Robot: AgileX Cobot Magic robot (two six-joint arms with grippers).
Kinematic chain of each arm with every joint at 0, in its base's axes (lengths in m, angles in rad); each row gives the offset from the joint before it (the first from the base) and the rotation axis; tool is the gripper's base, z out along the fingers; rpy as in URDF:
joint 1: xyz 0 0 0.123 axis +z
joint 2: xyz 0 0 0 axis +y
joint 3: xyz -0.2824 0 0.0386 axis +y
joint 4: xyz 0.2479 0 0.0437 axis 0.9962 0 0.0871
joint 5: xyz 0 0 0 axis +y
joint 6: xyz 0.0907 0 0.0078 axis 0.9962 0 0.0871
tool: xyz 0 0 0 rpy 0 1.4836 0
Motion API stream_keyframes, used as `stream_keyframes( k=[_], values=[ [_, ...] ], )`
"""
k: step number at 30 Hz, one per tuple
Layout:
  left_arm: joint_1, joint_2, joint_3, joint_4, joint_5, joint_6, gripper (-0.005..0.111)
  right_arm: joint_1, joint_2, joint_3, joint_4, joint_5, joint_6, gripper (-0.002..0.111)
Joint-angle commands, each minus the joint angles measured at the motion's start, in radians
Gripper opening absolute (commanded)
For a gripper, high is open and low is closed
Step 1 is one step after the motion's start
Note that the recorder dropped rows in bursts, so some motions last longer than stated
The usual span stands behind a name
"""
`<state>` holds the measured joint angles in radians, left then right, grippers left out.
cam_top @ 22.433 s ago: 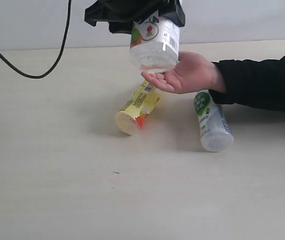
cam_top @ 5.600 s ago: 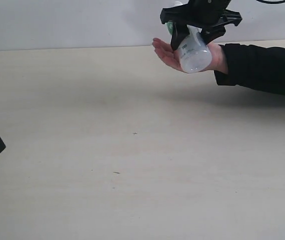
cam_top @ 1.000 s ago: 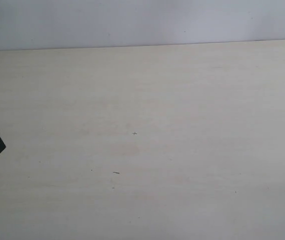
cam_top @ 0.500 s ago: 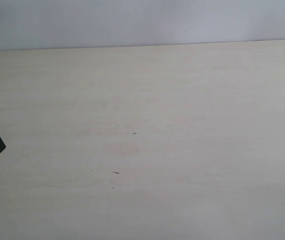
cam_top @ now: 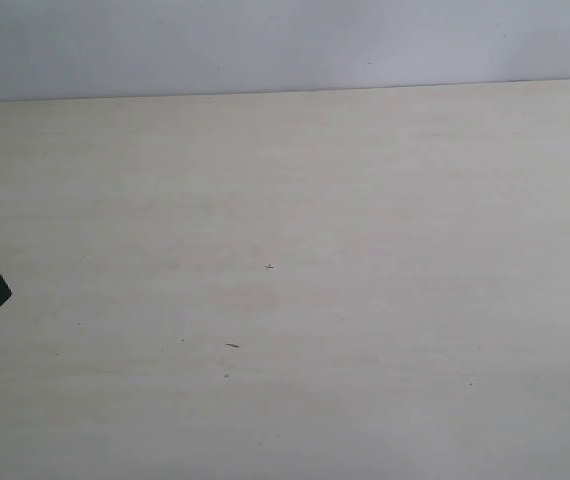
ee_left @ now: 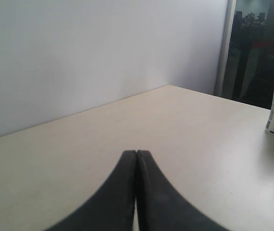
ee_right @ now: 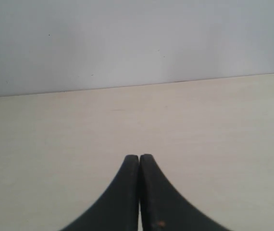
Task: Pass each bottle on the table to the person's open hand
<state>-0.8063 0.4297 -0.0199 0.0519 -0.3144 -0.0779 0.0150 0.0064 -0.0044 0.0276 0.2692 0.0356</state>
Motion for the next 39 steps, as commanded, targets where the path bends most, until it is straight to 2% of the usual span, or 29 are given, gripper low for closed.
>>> stream_keyframes(
  k=[1, 6, 8, 10, 13, 14, 18, 21, 30, 35, 39],
  values=[
    [0.004, -0.004, 0.002, -0.004, -0.003, -0.005, 0.002, -0.005, -0.006, 0.004, -0.009, -0.001, -0.008, 0.0],
    [0.006, -0.004, 0.001, 0.003, -0.003, 0.009, 0.002, -0.005, -0.006, 0.004, -0.005, -0.001, -0.008, 0.0],
    [0.042, -0.028, 0.001, 0.028, -0.001, 0.109, 0.002, -0.005, -0.006, 0.004, -0.005, -0.001, -0.008, 0.0],
    [0.119, -0.08, 0.007, 0.031, 0.001, 0.093, 0.002, -0.005, -0.006, 0.004, -0.005, -0.001, -0.008, 0.0],
    [0.293, -0.227, 0.02, 0.031, 0.077, 0.01, 0.002, -0.005, -0.006, 0.004, -0.005, -0.001, -0.008, 0.0],
    [0.328, -0.265, 0.02, 0.031, 0.103, -0.001, 0.002, -0.005, -0.006, 0.004, -0.005, -0.001, -0.008, 0.0],
    [0.439, -0.377, 0.02, 0.031, 0.232, -0.009, 0.002, -0.005, -0.006, 0.004, -0.005, -0.001, -0.008, 0.0],
    [0.497, -0.416, 0.02, 0.031, 0.285, -0.009, 0.002, -0.005, -0.006, 0.004, -0.005, -0.001, -0.008, 0.0],
    [0.574, -0.43, 0.02, 0.031, 0.427, -0.009, 0.002, -0.005, -0.006, 0.004, -0.005, -0.001, -0.008, 0.0],
    [0.579, -0.43, 0.02, 0.031, 0.472, -0.012, 0.002, -0.005, -0.006, 0.004, -0.005, -0.001, -0.008, 0.0],
    [0.579, -0.43, 0.02, 0.031, 0.56, -0.008, 0.002, -0.005, -0.006, 0.004, -0.005, -0.001, -0.008, 0.0]
  ],
)
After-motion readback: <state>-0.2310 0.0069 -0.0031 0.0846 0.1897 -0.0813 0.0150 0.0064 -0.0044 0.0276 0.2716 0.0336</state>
